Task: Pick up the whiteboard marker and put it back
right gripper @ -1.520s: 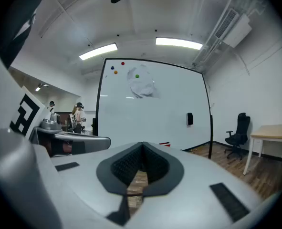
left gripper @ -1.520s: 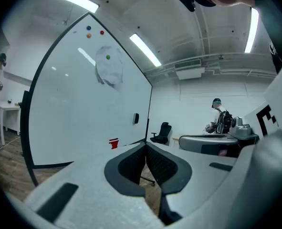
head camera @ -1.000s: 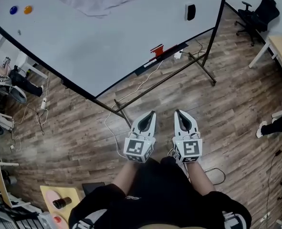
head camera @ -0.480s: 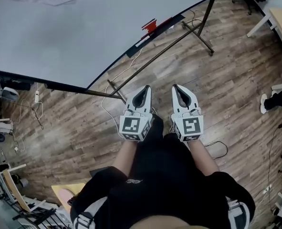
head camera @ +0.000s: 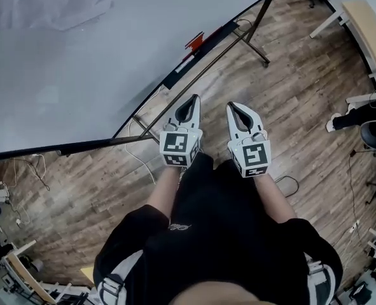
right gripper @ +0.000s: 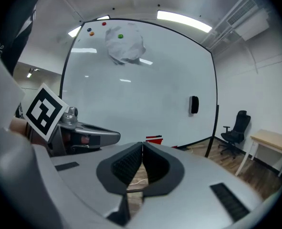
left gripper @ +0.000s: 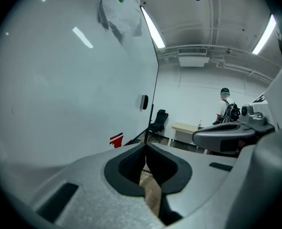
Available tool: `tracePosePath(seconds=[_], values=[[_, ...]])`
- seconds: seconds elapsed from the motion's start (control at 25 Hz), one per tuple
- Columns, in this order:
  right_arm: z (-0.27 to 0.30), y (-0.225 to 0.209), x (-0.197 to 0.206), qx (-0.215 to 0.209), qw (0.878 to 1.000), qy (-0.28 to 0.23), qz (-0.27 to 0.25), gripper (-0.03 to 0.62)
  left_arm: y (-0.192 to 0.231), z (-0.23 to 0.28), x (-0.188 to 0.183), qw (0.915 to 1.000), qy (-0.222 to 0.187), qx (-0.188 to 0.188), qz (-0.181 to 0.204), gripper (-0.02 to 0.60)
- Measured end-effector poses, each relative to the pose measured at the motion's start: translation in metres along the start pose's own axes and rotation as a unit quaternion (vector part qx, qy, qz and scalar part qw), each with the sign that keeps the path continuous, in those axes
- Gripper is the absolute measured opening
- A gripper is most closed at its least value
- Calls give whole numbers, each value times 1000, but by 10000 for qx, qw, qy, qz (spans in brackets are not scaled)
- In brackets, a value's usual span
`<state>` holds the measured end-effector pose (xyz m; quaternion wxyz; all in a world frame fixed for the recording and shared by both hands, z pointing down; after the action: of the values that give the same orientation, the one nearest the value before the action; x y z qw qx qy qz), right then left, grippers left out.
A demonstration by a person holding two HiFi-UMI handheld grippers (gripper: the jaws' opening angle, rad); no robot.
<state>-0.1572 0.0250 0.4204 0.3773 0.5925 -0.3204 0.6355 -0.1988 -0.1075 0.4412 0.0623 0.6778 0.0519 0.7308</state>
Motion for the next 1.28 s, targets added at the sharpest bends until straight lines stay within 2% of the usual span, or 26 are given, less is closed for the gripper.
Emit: tracePosePath(seconds=[0.12, 0.32, 0.6, 0.76, 0.88, 1.0, 1.16, 1.28], values=[[17, 2, 6, -73, 9998, 176, 76, 3, 10, 13, 9, 9997, 255, 30, -21, 8], [47, -20, 15, -192, 9994, 279, 115, 3, 28, 45, 23, 9991, 405, -5, -106, 8], [97, -75, 20, -532, 9980, 301, 161, 3, 46, 104, 20, 9958, 816, -276, 325, 8], [128, -109, 21, -819, 9960, 246, 252, 3, 53, 135, 14, 9883, 1226, -543, 732, 8], [143, -128, 30, -1006, 9938, 250, 394, 3, 58, 147, 21, 9760, 1681, -721, 1182, 8], [159, -143, 43, -1162, 9914, 332, 494, 3, 75, 155, 44, 9529, 2328, -868, 1738, 8], [178, -160, 60, -1121, 9909, 438, 609, 3, 102, 167, 84, 9281, 3154, -1008, 1701, 9], [191, -168, 70, -1100, 9904, 530, 643, 3, 118, 174, 105, 9052, 3622, -1078, 1944, 11]])
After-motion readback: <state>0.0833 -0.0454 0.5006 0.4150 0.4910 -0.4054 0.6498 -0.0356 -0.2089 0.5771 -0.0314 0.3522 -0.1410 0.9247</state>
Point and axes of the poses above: the fingertips, and each gripper's own axes: z forward along the fingers, y to its left, x out of its underside, the point moved 5 cm from there along -z, backward along the fingers, and after that the axes turned 12 degrees about -y, right-handed, at the moved point
